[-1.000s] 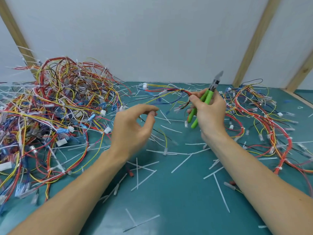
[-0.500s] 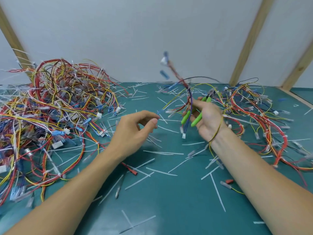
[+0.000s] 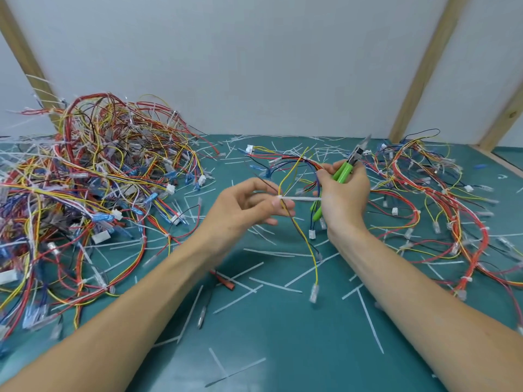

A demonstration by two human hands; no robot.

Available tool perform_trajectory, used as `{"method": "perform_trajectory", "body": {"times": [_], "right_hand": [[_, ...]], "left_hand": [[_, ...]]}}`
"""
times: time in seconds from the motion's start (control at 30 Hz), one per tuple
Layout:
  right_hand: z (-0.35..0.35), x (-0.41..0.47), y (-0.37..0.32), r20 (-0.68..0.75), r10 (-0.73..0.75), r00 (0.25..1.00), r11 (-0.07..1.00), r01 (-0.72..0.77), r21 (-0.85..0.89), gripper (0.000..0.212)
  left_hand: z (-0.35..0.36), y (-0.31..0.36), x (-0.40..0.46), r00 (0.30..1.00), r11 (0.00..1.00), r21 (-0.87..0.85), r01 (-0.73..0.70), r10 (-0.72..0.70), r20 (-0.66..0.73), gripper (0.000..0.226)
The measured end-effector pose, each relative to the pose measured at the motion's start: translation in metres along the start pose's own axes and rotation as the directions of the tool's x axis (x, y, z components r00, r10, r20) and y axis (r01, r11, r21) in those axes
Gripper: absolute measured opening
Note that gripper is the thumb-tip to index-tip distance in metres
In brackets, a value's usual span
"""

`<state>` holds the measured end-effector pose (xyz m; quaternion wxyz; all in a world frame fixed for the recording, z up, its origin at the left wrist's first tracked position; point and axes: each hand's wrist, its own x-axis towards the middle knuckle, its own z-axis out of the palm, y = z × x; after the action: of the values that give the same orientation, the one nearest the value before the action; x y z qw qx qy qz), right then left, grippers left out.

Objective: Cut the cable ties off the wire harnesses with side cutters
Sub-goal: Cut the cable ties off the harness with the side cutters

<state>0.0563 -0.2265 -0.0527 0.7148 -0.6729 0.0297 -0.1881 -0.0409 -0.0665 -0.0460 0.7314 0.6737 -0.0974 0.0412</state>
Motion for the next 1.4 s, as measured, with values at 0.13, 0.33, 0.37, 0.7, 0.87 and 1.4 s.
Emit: {"method": "perform_trajectory", "body": {"times": [0.13, 0.33, 0.37, 0.7, 0.87, 1.4], "right_hand": [[-0.003, 0.005, 0.001, -0.026, -0.065, 0.998, 0.998, 0.064, -0.025, 0.035], [-0.005, 0.009, 0.003, -0.042, -0.109, 0.993, 0.993, 0.106, -0.058, 0.032], [-0.005, 0.011, 0.003, -0.057, -0.106, 0.993, 0.993, 0.102, -0.062, 0.032], [-0.023, 0.027, -0.009, -0.115, -0.265, 0.957, 0.952, 0.242, -0.186, 0.02], [-0.022, 0.022, -0.006, 0.029, -0.242, 0.97, 0.88, 0.232, -0.415, 0.012], [0.001, -0.052, -0.046, 0.535, -0.561, 0.632, 0.776, 0.626, 0.074, 0.029]], "left_hand": [[-0.009, 0.009, -0.002, 0.968, 0.95, -0.28, 0.141, -0.073, 0.241, 0.047], [-0.005, 0.014, -0.003, 0.949, 0.911, -0.388, 0.141, -0.013, 0.316, 0.061], [-0.004, 0.013, 0.0, 0.982, 0.919, -0.379, 0.104, -0.033, 0.188, 0.047], [-0.021, 0.005, 0.006, 0.863, 0.855, 0.482, -0.193, 0.381, -0.331, 0.029], [-0.023, 0.008, 0.003, 0.761, 0.765, 0.593, -0.251, 0.535, -0.368, 0.02], [-0.005, 0.012, -0.005, 0.856, 0.789, 0.534, -0.304, 0.472, -0.211, 0.023]]}}
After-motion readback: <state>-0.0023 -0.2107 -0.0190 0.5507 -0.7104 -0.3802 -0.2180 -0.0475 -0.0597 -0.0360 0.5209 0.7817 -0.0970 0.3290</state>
